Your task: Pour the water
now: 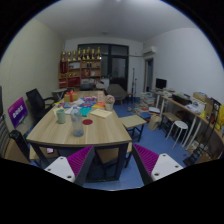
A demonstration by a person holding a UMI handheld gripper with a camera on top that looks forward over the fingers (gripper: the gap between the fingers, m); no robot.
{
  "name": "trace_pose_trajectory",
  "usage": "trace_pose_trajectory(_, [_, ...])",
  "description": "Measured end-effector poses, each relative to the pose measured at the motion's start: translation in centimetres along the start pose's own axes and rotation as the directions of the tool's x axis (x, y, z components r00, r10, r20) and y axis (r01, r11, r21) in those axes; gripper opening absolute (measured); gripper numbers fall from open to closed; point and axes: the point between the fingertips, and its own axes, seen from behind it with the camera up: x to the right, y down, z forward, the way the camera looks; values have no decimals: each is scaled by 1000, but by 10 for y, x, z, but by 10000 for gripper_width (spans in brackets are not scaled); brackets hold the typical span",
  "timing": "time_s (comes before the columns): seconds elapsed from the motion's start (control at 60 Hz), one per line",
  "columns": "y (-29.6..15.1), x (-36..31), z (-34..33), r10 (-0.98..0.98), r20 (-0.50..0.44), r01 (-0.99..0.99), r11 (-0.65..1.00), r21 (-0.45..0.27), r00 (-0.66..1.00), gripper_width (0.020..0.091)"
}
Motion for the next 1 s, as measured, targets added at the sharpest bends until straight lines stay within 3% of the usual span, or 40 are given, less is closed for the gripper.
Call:
trace_pose_trajectory(0.267, [-16, -46, -18, -5, -75, 8, 999, 36, 997, 809])
trace_pose_trajectory(0.4, [-34, -89, 9, 34, -50, -29, 995, 97, 998, 806])
trace_pose_trajectory(0.7, [-24, -190, 169, -8, 119, -7, 992, 129, 993, 803])
trace_pose_trajectory(1.0, [-26, -237, 323, -32, 136, 11, 988, 153, 990, 806])
